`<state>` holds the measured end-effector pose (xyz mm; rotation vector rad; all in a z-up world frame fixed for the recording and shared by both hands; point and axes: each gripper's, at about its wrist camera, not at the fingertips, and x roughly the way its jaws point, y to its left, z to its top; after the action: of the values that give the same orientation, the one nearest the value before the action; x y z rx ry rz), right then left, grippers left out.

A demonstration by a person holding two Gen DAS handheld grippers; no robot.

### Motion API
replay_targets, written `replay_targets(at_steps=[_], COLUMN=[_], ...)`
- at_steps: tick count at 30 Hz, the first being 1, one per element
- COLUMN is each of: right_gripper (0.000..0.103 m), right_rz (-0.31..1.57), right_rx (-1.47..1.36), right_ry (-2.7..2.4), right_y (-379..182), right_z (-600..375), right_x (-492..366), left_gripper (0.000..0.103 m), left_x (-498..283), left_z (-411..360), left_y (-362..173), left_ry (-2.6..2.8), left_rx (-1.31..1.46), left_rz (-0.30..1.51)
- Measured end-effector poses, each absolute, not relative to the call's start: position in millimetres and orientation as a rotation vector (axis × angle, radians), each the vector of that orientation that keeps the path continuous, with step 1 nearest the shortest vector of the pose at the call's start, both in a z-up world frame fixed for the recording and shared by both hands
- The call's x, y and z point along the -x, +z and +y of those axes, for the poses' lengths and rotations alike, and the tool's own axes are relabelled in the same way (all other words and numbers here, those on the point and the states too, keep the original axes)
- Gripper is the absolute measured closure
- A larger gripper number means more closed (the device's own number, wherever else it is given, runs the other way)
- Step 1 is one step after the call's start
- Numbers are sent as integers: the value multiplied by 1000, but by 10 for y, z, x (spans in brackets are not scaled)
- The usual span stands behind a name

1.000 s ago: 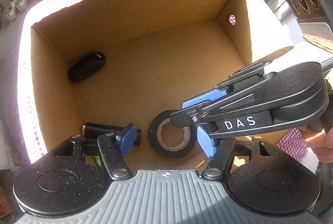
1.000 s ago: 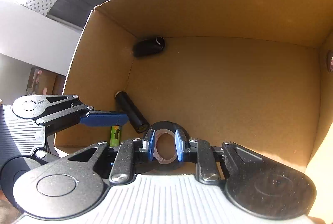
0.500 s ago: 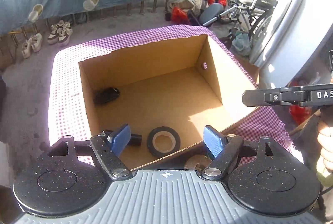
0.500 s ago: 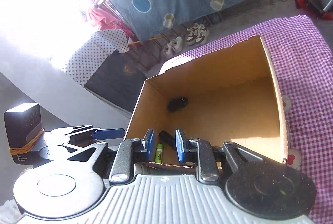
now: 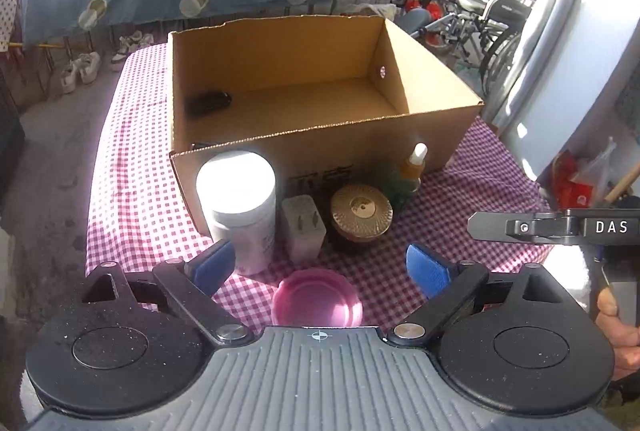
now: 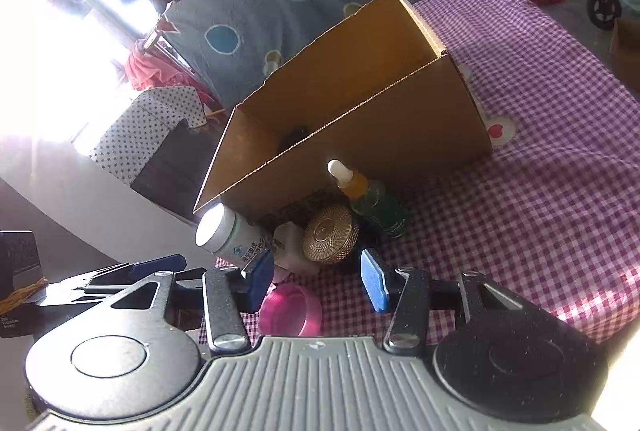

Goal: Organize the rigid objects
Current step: 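Move the right gripper to the pink plastic lid and grasp its rim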

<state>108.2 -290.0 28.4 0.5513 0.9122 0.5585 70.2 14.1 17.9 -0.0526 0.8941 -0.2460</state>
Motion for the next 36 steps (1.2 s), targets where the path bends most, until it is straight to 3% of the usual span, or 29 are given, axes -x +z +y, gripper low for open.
replay_targets(at_steps=[18,26,30,33,36], right_gripper=[52,52,59,64,76], right_rz=[1040,1023,1033,1034,1037], right_rx=[-437,-354,-330,-299,-272], right_ry=[616,629,620,610,601], right_y=[-35,-98,-170,-239,-294], right_z=[-2246,-1949,-1849,-1752,-1701], right_x=[-1029,-1100,-1165,-1195,-1198], left_gripper=[6,12,21,23,27], left_x=[-496,-581,-628,-653,-667], left_z=[-179,-134,-107,-85,-84], left_y=[-478,-618,-670,-694,-701], left_ry=[-236,-230,-234,-247,-257], left_rx=[-173,-167,-153,-132,-115], left_rz=[979,975,983,986,981])
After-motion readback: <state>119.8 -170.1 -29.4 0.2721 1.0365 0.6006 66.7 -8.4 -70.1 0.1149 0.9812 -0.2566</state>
